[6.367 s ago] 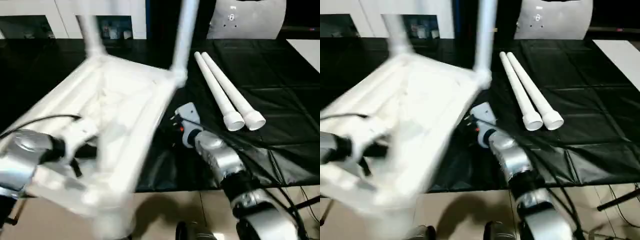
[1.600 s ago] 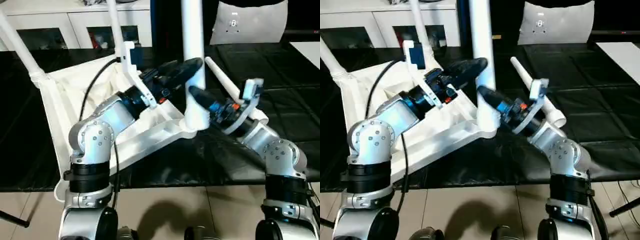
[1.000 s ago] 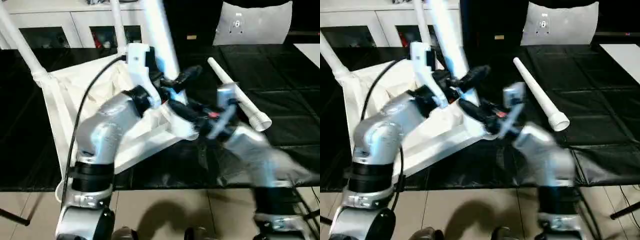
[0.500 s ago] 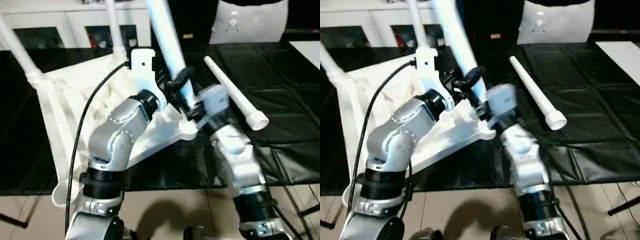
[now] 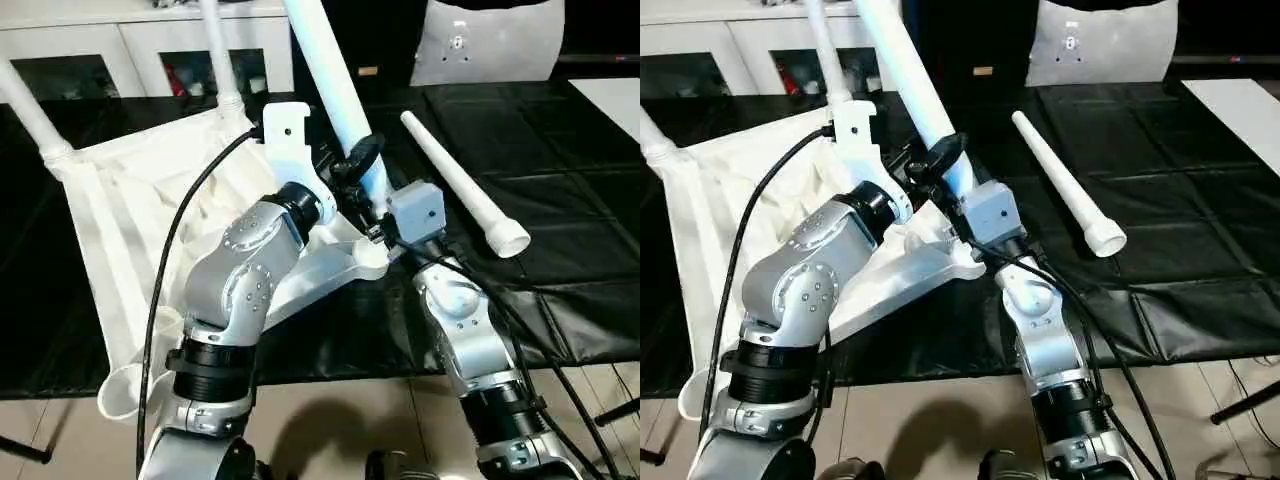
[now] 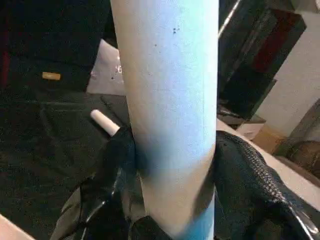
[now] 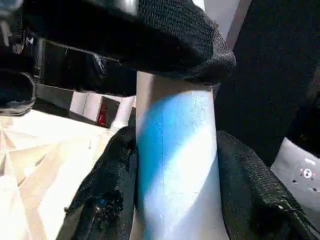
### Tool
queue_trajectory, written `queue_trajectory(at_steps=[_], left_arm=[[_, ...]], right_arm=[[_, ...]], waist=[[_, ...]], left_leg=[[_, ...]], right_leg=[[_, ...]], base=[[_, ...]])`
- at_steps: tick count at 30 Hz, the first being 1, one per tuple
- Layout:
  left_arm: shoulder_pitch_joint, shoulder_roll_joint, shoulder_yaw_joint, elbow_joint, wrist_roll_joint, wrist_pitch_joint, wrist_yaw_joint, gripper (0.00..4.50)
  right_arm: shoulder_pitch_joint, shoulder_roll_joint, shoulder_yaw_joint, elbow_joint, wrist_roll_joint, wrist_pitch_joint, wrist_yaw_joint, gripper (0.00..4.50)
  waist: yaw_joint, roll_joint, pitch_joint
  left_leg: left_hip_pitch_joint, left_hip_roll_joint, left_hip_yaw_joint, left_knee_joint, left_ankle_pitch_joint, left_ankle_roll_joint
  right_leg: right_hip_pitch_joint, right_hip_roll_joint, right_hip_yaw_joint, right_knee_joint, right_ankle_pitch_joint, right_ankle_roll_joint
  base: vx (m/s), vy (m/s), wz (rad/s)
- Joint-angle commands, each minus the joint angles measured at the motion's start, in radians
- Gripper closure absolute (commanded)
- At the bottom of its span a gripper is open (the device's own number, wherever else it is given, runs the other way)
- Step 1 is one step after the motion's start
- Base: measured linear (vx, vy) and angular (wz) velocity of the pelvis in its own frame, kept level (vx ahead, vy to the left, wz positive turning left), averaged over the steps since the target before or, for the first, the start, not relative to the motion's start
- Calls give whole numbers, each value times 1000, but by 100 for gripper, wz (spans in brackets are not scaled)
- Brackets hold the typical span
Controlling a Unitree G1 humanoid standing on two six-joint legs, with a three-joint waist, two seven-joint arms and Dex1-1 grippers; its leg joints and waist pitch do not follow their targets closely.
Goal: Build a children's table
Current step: Pick table leg
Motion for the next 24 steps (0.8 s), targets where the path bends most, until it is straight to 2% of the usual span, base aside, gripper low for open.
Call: queue_trajectory(at_steps=[1, 5, 11, 12, 14, 19, 24], left_arm=[[1, -11, 1, -4, -8, -19, 10, 252], [2, -18, 7, -2, -7, -26, 12, 253], [-16, -15, 39, 27, 1, -48, 28, 253], [-19, -13, 44, 33, 3, -52, 31, 254], [-29, -7, 59, 52, 9, -63, 39, 254], [-47, 0, 89, 85, 7, -82, 48, 255], [-47, 7, 103, 99, 3, -89, 49, 255]], right_arm=[[-10, 5, 4, 15, -11, 2, -10, 262], [-16, 2, 6, 31, -7, -10, -14, 262], [-37, -10, 13, 54, 19, -11, 27, 262], [-40, -11, 12, 58, 22, -9, 32, 227], [-48, -13, 5, 70, 35, 3, 40, 192], [-68, -22, 2, 99, 62, 19, 70, 158], [-79, -26, 1, 111, 71, 26, 86, 115]], waist=[[-4, -13, -80], [-7, -14, -81], [-13, -15, -82], [-13, -16, -84], [-13, -16, -86], [-16, -17, -89], [-13, -17, -94]], left_leg=[[8, -7, 12, -56, -263, 83], [6, -6, 11, -56, -257, 87], [8, -8, 12, -53, -265, 91], [7, -7, 12, -53, -261, 91], [6, -7, 11, -53, -247, 95], [5, -7, 12, -51, -237, 101], [4, -5, 13, -48, -201, 112]], right_leg=[[55, -39, 19, -84, -404, -84], [58, -40, 21, -80, -379, -97], [58, -40, 19, -82, -395, -98], [59, -40, 20, -82, -392, -99], [61, -41, 21, -78, -371, -106], [64, -42, 20, -76, -350, -123], [68, -44, 23, -69, -296, -156]], base=[[0, 0, 0], [0, 0, 0], [0, 0, 0], [0, 0, 0], [0, 0, 0], [0, 0, 0], [0, 0, 0]])
